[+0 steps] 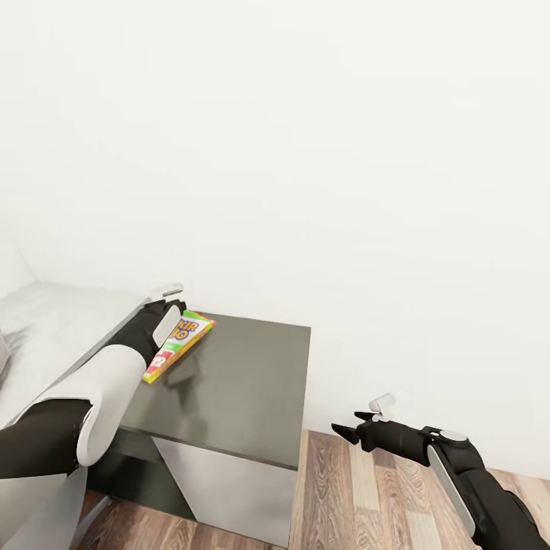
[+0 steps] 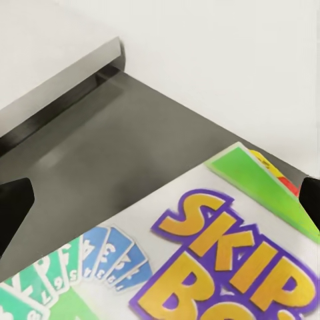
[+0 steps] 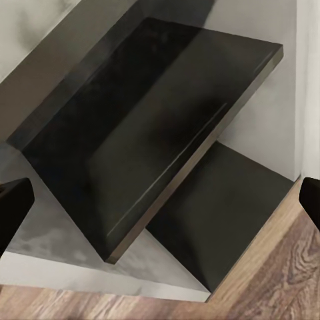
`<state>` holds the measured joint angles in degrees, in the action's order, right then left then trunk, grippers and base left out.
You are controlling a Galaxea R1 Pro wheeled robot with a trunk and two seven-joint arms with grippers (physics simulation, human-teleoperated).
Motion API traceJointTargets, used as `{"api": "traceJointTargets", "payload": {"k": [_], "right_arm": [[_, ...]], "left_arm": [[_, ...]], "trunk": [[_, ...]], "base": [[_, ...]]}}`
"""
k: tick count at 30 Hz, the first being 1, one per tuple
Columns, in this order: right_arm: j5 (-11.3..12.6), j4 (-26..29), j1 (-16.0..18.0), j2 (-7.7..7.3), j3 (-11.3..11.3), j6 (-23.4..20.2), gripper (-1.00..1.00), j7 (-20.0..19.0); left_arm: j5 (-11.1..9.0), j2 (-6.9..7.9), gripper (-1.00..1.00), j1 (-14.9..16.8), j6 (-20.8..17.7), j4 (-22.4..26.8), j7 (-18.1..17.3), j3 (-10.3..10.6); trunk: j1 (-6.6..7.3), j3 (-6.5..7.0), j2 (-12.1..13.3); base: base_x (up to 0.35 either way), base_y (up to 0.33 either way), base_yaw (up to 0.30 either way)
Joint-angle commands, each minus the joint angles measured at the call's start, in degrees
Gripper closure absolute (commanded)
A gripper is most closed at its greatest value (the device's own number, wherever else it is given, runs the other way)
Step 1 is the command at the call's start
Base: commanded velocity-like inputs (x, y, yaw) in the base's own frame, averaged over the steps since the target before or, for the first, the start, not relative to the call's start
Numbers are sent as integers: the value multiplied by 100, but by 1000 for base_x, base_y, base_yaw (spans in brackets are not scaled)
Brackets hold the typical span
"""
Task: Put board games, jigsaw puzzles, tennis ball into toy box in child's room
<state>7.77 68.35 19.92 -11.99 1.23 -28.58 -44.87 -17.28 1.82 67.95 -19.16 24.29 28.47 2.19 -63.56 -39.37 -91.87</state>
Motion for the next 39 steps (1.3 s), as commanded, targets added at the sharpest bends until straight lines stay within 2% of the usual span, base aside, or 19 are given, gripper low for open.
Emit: {"api": "traceJointTargets", "payload": {"k": [1, 13, 15, 21, 24, 37, 39], "right_arm": [[58, 3, 3, -5, 9, -50, -100, 13], [58, -12, 3, 2, 17, -47, -100, 13], [58, -13, 3, 3, 18, -45, -100, 13], [58, -14, 3, 3, 18, -45, -100, 13], [58, -15, 3, 3, 18, -45, -100, 13], [58, -15, 3, 4, 20, -43, -100, 13], [58, -15, 3, 2, 19, -43, -100, 13]], "left_arm": [[-35, 3, -100, 3, -8, 12, 30, 24], [-45, 7, -100, 5, 102, 15, 12, 23], [-46, 10, -100, 5, 104, 15, -10, 20], [-37, 19, -100, 4, 105, 12, -488, 17], [-32, 18, -100, 5, 136, 11, -708, 16], [-30, 21, -100, 4, 259, 6, -828, 26], [-30, 21, -100, 4, 261, 6, -830, 26]], "trunk": [[0, -5, -3], [0, -5, -3], [-43, -41, -83], [-175, -149, -324], [-175, -149, -324], [-175, -149, -324], [-219, -185, -404]], "base": [[0, 0, 0], [0, 0, 0], [0, 0, 0], [0, 0, 0], [0, 0, 0], [0, 0, 0], [0, 0, 0]]}}
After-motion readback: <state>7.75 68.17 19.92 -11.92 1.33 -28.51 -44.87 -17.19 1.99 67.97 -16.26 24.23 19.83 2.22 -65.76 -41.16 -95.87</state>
